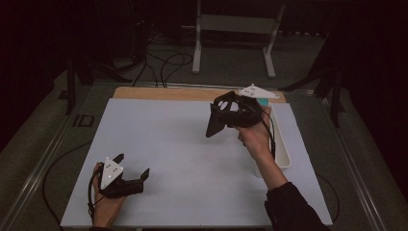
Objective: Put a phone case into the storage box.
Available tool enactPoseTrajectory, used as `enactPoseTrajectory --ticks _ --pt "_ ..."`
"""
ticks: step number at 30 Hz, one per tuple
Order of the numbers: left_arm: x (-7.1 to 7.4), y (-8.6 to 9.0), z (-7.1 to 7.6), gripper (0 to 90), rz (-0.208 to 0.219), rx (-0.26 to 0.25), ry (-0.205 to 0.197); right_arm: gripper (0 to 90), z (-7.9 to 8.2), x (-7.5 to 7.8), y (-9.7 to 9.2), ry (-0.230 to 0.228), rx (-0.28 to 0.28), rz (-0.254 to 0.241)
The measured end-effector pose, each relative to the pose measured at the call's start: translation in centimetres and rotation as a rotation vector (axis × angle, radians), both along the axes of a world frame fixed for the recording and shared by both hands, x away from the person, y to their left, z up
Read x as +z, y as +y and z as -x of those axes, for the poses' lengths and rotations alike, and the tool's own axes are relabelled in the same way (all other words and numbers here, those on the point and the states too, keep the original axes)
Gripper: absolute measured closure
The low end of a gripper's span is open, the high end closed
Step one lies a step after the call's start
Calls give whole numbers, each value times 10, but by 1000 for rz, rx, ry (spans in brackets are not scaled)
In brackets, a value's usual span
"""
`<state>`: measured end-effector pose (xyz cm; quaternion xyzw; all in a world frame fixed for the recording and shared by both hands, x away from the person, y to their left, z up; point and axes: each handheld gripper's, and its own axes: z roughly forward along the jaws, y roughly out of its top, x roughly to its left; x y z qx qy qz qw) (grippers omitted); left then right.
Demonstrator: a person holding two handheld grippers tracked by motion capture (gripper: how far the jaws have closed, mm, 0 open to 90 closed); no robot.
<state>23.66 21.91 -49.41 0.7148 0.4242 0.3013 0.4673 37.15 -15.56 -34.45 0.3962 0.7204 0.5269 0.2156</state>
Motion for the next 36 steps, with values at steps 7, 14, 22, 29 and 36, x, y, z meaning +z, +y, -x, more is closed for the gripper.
enactPoseTrajectory --ticks 7,14,22,29,36 --pt "0 1 0 1 4 4 -3 141 -9 2 -6 -5 -28 11" --pt "0 1 0 1 2 3 -2 141 -14 3 -11 -6 -49 19" --pt "0 1 0 1 2 5 -2 141 -22 6 -18 -9 -79 26" --pt "0 1 0 0 2 7 -2 141 -26 7 -26 -6 -102 32" --pt "0 1 0 1 7 9 -1 141 -30 6 -35 -6 -130 40"
